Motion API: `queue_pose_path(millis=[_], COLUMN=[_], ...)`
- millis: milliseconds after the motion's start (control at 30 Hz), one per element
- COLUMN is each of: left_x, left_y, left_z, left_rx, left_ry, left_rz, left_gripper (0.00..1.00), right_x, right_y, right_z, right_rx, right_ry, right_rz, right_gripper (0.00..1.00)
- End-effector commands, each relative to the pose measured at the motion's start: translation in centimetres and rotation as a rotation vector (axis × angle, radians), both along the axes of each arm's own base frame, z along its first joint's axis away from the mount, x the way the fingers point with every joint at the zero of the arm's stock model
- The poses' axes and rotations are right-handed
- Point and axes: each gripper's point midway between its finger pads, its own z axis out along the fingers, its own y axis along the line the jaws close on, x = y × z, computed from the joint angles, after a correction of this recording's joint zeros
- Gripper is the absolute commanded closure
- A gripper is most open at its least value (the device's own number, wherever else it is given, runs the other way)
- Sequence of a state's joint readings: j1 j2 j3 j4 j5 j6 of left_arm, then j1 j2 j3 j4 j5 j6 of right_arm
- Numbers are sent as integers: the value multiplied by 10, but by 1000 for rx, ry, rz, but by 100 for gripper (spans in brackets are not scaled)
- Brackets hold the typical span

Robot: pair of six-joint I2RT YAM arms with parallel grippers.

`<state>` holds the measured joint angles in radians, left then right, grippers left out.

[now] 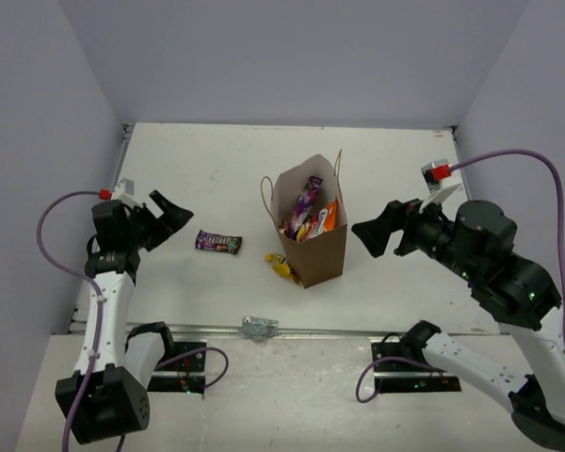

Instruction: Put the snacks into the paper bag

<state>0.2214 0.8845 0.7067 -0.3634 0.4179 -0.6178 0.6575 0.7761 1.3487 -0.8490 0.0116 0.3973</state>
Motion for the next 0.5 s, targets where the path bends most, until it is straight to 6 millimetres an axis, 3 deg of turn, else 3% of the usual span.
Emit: queue_pose_path(millis=[0, 133, 467], left_x=[-5, -5, -1], left_y=[-10, -8, -10], left_z=[-2, -39, -91], left_rx=[-44, -96, -155], left_ry=[-44, 16, 78], left_rz=[-73, -77, -66], left_gripper=[0, 0, 0], right_x=[4, 4, 3], right_y=[4, 9, 10], right_z=[-1, -5, -4], right_rx=[18, 28, 37], right_ry=[-2, 10, 9], right_rz=[-2, 20, 24], right_gripper=[5, 5, 5])
